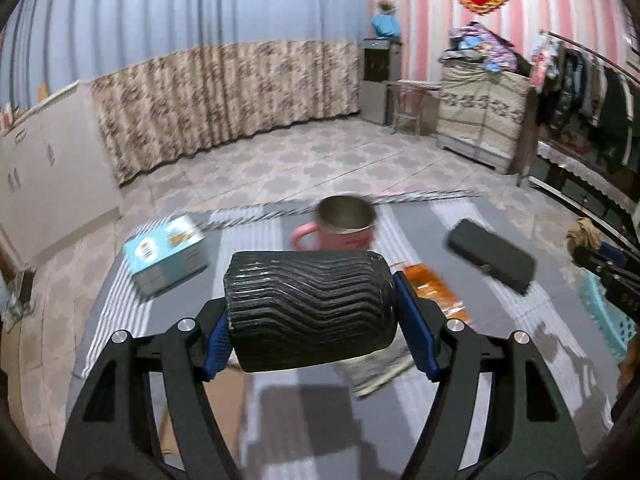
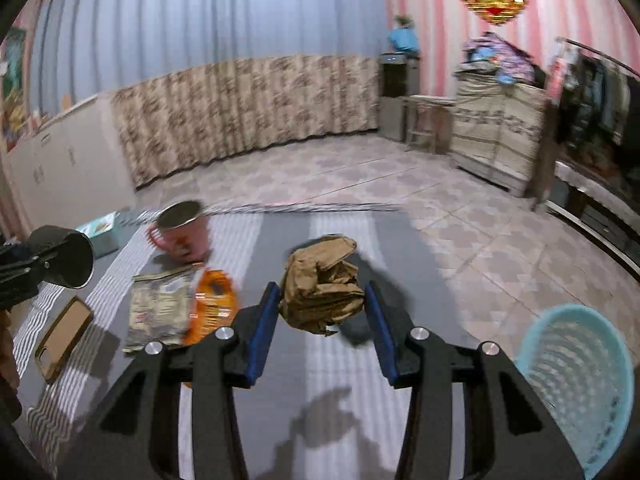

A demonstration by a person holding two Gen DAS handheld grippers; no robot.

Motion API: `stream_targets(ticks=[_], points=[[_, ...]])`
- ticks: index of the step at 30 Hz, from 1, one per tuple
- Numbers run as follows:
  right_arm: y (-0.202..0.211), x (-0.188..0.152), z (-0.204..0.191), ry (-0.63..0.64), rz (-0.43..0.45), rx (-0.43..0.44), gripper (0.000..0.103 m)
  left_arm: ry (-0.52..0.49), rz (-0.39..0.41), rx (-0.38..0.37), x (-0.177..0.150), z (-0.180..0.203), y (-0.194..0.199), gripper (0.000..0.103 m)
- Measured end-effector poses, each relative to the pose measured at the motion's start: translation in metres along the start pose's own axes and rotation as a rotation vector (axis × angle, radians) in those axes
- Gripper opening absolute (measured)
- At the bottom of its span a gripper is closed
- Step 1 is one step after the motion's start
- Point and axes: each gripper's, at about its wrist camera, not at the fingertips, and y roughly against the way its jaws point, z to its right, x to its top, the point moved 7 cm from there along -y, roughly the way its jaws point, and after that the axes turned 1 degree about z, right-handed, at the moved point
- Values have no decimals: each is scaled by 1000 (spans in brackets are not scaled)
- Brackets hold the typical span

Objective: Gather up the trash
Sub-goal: 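Carry the black roller and brown paper bag over the blue basket, then open the left tool to drop the black roller into the basket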

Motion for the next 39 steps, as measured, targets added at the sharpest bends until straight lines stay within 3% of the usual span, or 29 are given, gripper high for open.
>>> stream_targets(ticks=[9,12,18,23,28,39], points=[[74,-31,142,-130,32,-233,44,-93,71,-154,24,130,16,69],[84,-40,188,-174,33,-303,44,-130,80,-211,22,180,16,69],[90,-63,263,-320,39,-366,44,-206,104,-345,16,285,19,69],[85,-75,290,-380,42,-382,44,-240,98,-437,-4,350,17,69],[84,-76,303,-361,42,-422,44,-278,59,-500,-26,402,0,69],[78,-90,320,-446,25,-400,44,-338,39,-584,-32,454,-17,71]])
